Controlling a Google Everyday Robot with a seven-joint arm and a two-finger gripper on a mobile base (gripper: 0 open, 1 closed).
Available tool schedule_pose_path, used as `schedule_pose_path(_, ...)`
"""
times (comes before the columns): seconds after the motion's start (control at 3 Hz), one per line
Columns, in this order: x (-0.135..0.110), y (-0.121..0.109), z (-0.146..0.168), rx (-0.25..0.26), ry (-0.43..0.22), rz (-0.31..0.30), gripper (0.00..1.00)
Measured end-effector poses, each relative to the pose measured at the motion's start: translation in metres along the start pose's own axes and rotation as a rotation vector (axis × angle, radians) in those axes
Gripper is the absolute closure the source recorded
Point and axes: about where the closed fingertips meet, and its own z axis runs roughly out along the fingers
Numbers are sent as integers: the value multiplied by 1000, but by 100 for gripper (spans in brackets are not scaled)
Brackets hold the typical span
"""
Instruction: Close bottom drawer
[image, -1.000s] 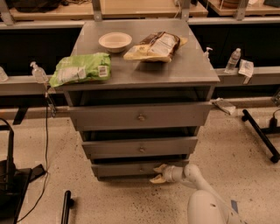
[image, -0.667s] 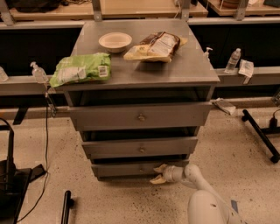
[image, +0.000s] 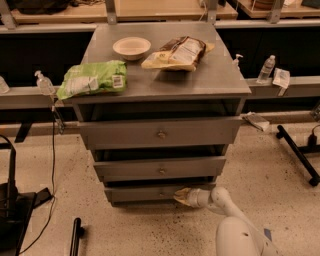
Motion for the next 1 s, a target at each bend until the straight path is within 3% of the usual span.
schedule_pose_path(0.33, 15, 9, -26, -30, 82, 13, 90)
schedule_pose_path(0.67, 33, 29, -56, -104, 151, 31, 100)
schedule_pose_path(1.0, 39, 29, -97, -99, 148, 49, 100)
